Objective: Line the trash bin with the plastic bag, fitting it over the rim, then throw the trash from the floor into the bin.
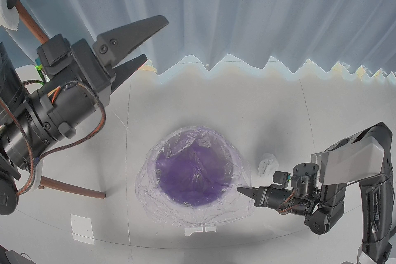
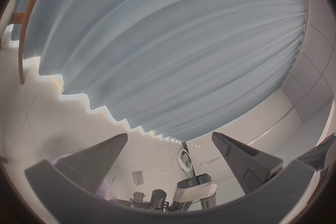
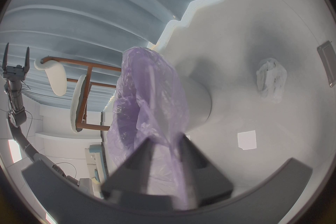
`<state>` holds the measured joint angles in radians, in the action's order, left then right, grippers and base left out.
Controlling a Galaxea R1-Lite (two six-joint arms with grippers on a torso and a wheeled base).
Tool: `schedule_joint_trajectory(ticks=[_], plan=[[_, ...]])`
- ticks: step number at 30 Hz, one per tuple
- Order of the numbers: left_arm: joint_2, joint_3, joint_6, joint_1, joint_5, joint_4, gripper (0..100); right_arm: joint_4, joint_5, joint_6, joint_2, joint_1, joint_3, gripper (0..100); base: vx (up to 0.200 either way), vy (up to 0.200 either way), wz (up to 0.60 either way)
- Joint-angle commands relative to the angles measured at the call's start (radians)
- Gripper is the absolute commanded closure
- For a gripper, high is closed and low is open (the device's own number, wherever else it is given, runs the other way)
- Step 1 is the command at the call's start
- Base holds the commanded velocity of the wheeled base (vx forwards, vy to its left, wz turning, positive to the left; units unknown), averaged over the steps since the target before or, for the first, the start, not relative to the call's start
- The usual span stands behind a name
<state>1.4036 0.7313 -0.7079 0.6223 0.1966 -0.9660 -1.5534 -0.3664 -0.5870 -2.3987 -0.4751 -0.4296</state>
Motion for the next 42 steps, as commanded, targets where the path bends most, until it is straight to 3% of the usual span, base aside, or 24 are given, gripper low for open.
schedule_joint_trajectory(ticks=[1,10,13,14,16,34,35,40,42], plan=[[0.006,-0.003,-0.001,0.0,0.0,0.0,0,-0.017,0.001,-0.002,0.001,0.0,-0.005,100,0.0,0.0,0.0],[0.008,-0.003,-0.001,0.0,0.0,0.0,0,-0.016,0.018,0.021,0.018,0.03,-0.006,100,0.0,0.0,0.0],[0.009,-0.003,-0.001,0.0,0.0,0.0,0,-0.016,0.063,0.046,-0.028,0.026,-0.021,100,0.0,0.0,0.0],[0.008,-0.003,-0.001,0.0,0.0,0.001,0,-0.016,0.141,0.11,-0.088,0.021,-0.064,100,0.0,0.0,0.0],[0.008,-0.003,-0.001,0.0,0.0,0.001,0,-0.016,0.19,0.15,-0.123,0.021,-0.086,100,0.0,0.0,0.0],[0.015,-0.032,0.033,0.014,0.0,0.001,0,-0.013,0.188,0.144,-0.132,0.006,-0.078,100,0.0,0.0,0.0],[0.017,-0.036,0.045,0.014,0.0,0.001,0,-0.013,0.187,0.139,-0.132,0.004,-0.075,0,0.0,0.0,0.0],[0.032,-0.055,0.096,0.014,-0.002,0.0,0,-0.017,0.187,0.076,-0.105,-0.022,-0.055,0,0.0,0.0,0.0],[0.028,-0.085,0.11,0.013,-0.002,0.004,0,-0.017,0.159,-0.066,-0.02,-0.06,0.017,0,0.0,0.0,0.0]])
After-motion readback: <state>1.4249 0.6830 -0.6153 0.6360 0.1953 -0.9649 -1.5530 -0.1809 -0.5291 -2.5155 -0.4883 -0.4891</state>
